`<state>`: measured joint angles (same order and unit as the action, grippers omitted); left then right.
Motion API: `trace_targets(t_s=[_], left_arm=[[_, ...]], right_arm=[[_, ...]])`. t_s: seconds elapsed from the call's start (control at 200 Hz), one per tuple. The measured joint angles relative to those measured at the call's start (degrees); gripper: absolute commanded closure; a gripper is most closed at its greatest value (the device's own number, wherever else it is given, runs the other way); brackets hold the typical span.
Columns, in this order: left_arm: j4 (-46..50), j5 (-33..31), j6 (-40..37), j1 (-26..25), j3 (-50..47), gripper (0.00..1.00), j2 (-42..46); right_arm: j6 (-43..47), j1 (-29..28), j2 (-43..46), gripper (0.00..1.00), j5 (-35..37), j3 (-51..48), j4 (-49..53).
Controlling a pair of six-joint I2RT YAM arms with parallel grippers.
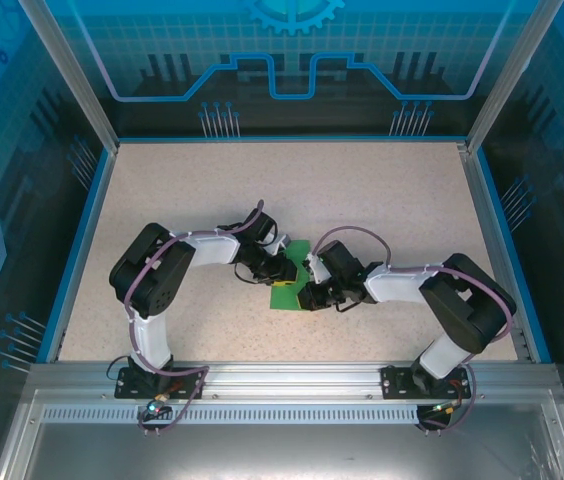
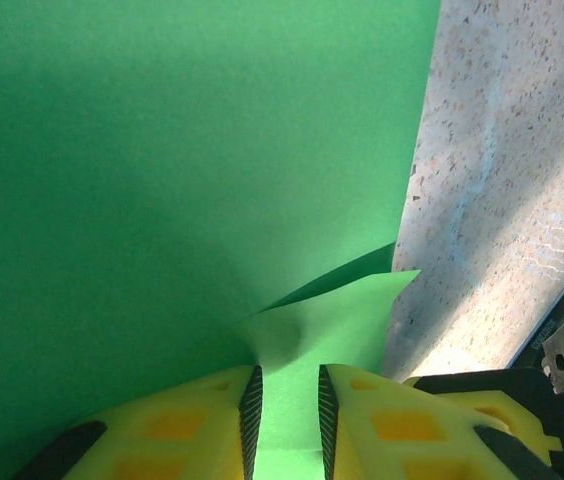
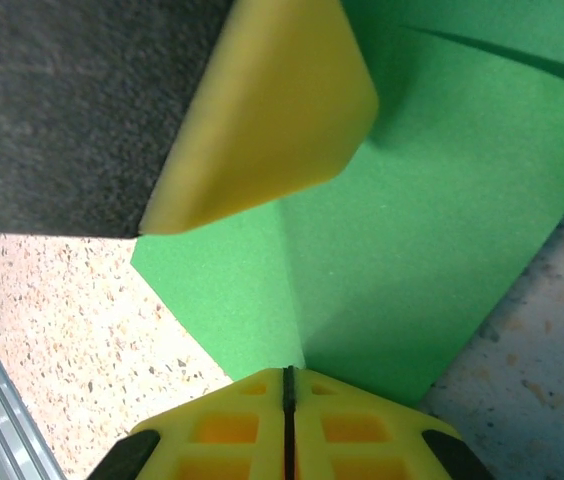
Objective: Fold a paper plane with a square sheet of paper (pick it up from the middle)
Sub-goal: Fold the triangle a second time at the center of the table.
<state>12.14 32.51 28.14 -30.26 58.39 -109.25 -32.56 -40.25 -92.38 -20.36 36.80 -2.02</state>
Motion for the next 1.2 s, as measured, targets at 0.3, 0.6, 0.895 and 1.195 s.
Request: trace_targets(t_s=[0.3, 0.6, 0.895, 1.195], left_arm=[[0.0, 0.4, -0.1, 0.1, 0.0, 0.74, -0.1], [0.0, 0.5, 0.0, 0.2, 0.1, 0.74, -0.2], [0.7, 0.8, -0.2, 0.4, 0.5, 0.74, -0.3], [1.3, 0.9, -0.3, 0.4, 0.9, 0.73, -0.4]], right_arm=[[0.2, 0.0, -0.3, 0.92, 0.3, -1.0, -1.7], [0.2, 0.1, 0.3, 0.92, 0.2, -2.9, -4.8], [0.2, 0.0, 0.9, 0.92, 0.2, -4.6, -7.1], [0.1, 0.0, 2.2, 0.92, 0.4, -6.0, -7.7]])
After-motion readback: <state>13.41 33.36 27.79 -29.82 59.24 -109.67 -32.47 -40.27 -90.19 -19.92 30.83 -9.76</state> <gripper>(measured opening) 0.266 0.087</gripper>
